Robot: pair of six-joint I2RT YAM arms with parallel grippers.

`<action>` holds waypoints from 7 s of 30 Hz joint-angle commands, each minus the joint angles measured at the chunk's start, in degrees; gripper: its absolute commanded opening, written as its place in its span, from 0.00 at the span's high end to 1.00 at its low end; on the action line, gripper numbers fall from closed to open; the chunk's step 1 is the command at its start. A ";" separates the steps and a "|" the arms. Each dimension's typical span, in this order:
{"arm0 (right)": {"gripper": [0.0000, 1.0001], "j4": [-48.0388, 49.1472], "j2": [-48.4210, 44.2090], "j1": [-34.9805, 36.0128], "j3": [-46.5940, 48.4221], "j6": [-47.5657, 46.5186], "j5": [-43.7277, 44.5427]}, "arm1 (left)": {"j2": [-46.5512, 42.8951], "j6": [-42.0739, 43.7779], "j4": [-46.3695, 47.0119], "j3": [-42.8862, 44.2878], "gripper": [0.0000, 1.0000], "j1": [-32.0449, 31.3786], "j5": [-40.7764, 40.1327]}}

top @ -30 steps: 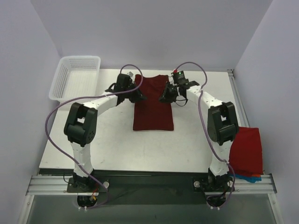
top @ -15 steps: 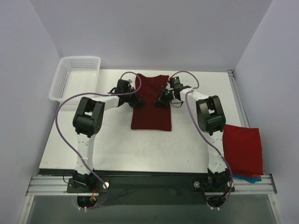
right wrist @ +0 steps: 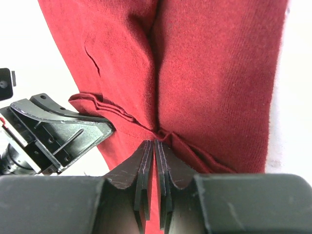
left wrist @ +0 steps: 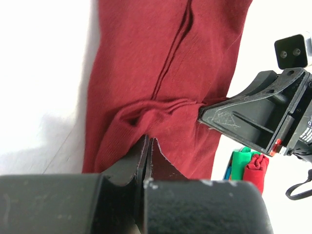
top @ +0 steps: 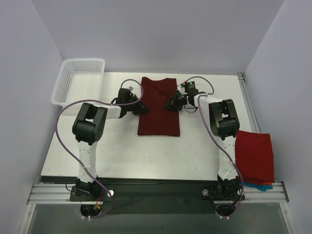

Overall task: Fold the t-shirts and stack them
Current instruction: Fold the folded rectangular tshirt in 1/3 of the way, then grab one side of the 2/3 rectangular tshirt with both arms, then fold the long partially folded tshirt into a neat square

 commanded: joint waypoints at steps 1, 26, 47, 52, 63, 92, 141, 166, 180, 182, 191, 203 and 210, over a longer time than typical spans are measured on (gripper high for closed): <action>0.90 -4.69 -1.49 -0.83 -3.97 -1.31 2.15 | -2.51 0.81 -2.15 -4.55 1.00 0.40 -4.76; 0.93 10.77 -21.08 9.63 -41.41 0.98 8.30 | -37.66 -2.44 3.31 -44.55 1.00 -9.98 -15.57; 0.93 9.72 -26.54 4.63 -41.51 1.86 3.83 | -30.30 3.01 -1.44 -34.89 1.00 -5.76 -15.04; 0.93 9.81 -26.10 1.55 -40.98 1.68 1.36 | -27.57 3.27 -1.88 -34.62 1.00 -4.79 -14.25; 0.93 14.64 -23.64 -5.57 -42.91 3.87 -3.82 | -25.90 4.24 -3.81 -31.81 1.00 -3.21 -13.64; 0.73 4.01 -35.66 -9.71 -44.51 3.81 -3.50 | -44.15 8.28 -11.72 -36.20 0.61 -2.68 -6.25; 0.61 -9.09 -78.31 2.68 -78.33 3.79 25.27 | -54.55 -6.48 -7.86 -55.63 0.49 -27.20 -17.33; 0.90 -7.14 -80.50 5.76 -81.85 6.86 20.35 | -50.32 -11.58 2.08 -57.74 0.91 -30.80 -17.15; 1.00 -36.74 -111.43 11.20 -79.92 7.30 17.88 | -82.02 -12.90 -26.02 -60.55 1.00 -38.10 -21.90; 1.00 -39.92 -115.81 12.61 -77.72 8.35 18.58 | -85.64 -13.34 -29.55 -59.85 1.00 -39.50 -22.51; 1.00 -45.82 -113.65 15.96 -65.26 6.87 22.89 | -94.45 -13.17 -41.69 -52.31 1.00 -40.65 -25.76; 1.00 -40.29 -88.70 14.64 -46.00 -1.56 28.08 | -77.67 -3.15 -38.71 -35.07 1.00 -24.34 -15.67; 1.00 -33.71 -71.56 5.95 -33.87 -5.70 20.97 | -62.05 2.39 -34.23 -24.17 1.00 -13.59 -6.71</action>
